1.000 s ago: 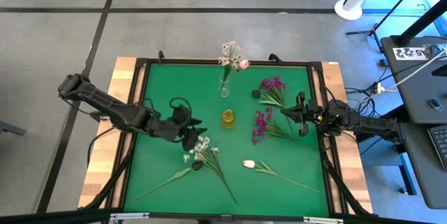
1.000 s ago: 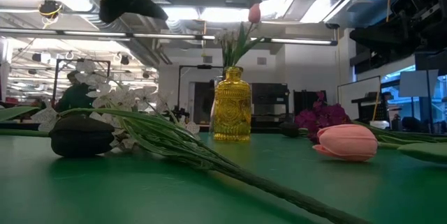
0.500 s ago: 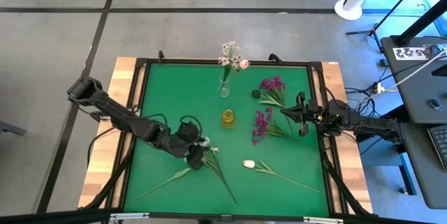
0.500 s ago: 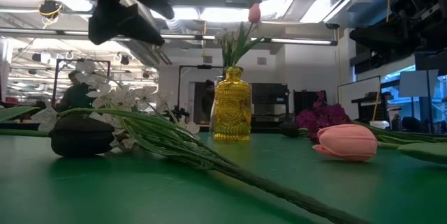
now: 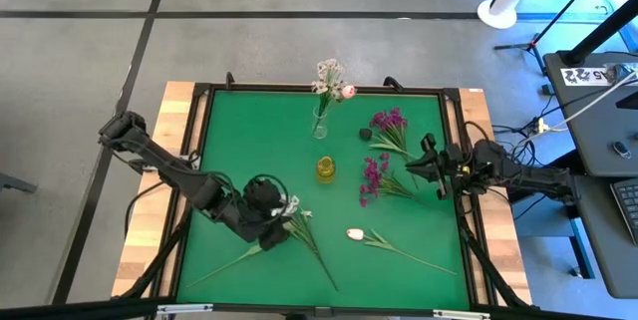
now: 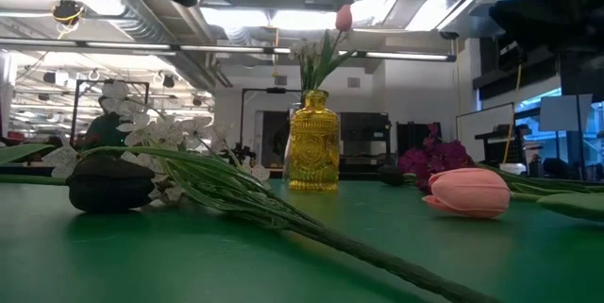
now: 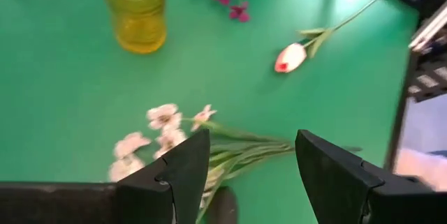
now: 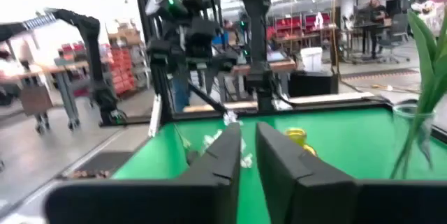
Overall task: Sort flowers into vase by color
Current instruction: Put the bottom purple flowers into the yellow vase
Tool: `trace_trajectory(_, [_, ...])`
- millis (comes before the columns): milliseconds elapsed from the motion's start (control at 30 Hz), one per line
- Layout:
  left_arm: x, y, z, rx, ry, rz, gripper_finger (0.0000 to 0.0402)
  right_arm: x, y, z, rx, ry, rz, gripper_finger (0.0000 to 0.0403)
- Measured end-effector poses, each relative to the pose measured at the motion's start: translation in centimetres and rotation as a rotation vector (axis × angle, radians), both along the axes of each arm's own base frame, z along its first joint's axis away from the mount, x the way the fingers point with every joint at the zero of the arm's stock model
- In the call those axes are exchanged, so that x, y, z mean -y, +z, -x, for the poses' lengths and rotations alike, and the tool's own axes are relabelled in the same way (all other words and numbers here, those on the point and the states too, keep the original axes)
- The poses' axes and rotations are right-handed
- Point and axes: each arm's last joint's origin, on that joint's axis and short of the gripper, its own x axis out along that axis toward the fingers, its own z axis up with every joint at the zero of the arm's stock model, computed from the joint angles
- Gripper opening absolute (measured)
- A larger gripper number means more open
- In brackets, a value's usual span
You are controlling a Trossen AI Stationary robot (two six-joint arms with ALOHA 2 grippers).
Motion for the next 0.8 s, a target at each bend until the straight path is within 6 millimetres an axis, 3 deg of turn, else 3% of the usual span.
trace_trajectory(167, [-0.2, 0.9, -0.1, 0.013, 0.003, -0.075, 0.0206, 0.1, 0.6, -0.5, -0.095, -0.006, 0.030, 0.0107])
trace_trajectory(333, [-0.1, 1.3, -0.1, 0.043, -0.028, -0.201, 0.0206, 0.1, 0.4, -1.1, -0.370, 0.005, 0.004, 0.0146])
trace_trajectory(600, [0.0, 2.3, 0.4, 0.112, -0.009, -0.414, 0.0206, 0.6, 0.2, -3.0, -0.564, -0.070, -0.114, 0.0145])
trace_trajectory(800, [1.0, 4.6, 0.9, 0.262, -0.069, -0.401, 0.0206, 0.8, -2.4, -4.4, -0.826, -0.090, -0.134, 0.0144])
